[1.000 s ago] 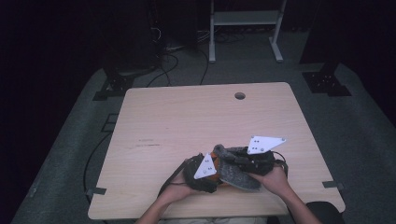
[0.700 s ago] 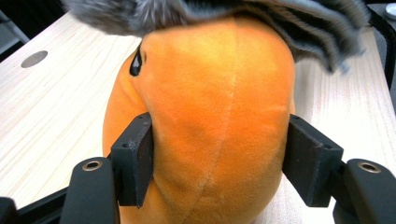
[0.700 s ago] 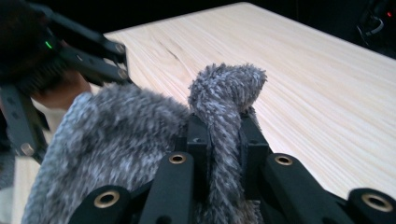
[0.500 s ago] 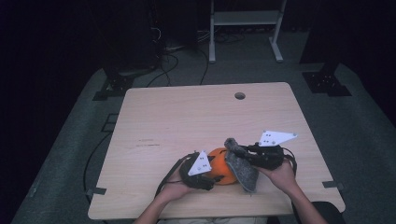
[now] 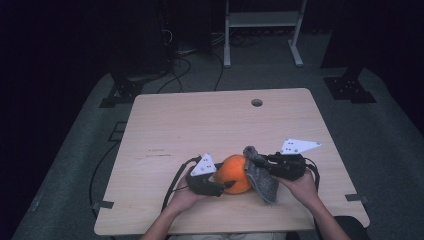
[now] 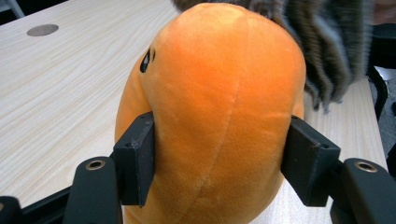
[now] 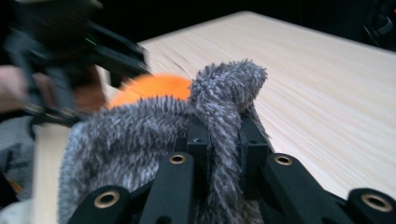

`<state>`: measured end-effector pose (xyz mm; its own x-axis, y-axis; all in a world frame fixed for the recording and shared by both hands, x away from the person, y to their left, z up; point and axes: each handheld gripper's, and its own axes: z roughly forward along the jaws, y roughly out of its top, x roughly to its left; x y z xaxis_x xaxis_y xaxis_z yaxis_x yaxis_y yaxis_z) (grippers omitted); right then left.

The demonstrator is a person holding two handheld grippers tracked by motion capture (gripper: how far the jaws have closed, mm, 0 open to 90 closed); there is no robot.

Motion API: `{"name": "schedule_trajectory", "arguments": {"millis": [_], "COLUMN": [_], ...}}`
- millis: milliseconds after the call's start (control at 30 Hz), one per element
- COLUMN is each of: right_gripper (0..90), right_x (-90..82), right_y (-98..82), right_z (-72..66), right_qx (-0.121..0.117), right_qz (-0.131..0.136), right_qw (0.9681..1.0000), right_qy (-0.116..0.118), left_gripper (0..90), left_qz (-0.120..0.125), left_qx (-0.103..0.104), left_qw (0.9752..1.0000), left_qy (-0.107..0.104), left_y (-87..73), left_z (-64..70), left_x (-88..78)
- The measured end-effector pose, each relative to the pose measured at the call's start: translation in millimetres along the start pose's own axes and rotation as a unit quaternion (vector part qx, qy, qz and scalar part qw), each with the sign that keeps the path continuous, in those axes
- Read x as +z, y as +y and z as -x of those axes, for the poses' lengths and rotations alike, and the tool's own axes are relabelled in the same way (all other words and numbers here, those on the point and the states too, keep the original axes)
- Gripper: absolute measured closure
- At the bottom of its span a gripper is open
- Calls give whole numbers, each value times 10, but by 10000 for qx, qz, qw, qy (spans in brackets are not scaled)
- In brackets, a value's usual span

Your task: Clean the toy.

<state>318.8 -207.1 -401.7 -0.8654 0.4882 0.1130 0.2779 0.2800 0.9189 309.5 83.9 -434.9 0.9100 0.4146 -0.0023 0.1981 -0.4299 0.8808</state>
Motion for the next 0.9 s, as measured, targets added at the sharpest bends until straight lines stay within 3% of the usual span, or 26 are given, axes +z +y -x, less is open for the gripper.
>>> {"name": "schedule_trajectory", "arguments": {"millis": [67,133,267,333,400,500,567,633,700,800,900], "right_gripper": [779,779,779,779,779,778,779,780,779,779,779], "right_x": [17,55,50,39,29,61,88,82,62,76,118], "right_y": [38,47,-26,-52,-28,52,68,52,19,22,80], "right_z": [-74,-118,32,43,-8,-157,-202,-142,-68,-99,-223], "right_qx": [-66,-215,83,139,72,-166,-319,-210,-147,-178,-353], "right_qz": [137,60,-85,-113,-25,196,146,109,6,22,172], "right_qw": [9997,9996,9999,9998,9999,9994,9993,9997,9998,9998,9991], "right_qy": [212,161,-97,-132,-78,237,161,76,-107,-109,147], "left_gripper": [347,348,352,356,366,376,379,379,379,386,389], "left_qz": [13,43,172,184,197,214,242,347,326,251,116], "left_qx": [-46,-94,-372,-391,-442,-528,-573,-646,-580,-587,-457], "left_qw": [10000,9999,9991,9990,9988,9984,9980,9972,9978,9980,9989], "left_qy": [6,16,-85,-95,-77,-68,-105,-119,-74,-5,68], "left_y": [-1,-9,-29,-24,-12,4,7,20,39,41,57], "left_z": [-11,-21,-93,-97,-90,-89,-93,-99,-98,-88,-47], "left_x": [-3,-16,-41,-46,-43,-42,-65,-103,-122,-105,-78]}}
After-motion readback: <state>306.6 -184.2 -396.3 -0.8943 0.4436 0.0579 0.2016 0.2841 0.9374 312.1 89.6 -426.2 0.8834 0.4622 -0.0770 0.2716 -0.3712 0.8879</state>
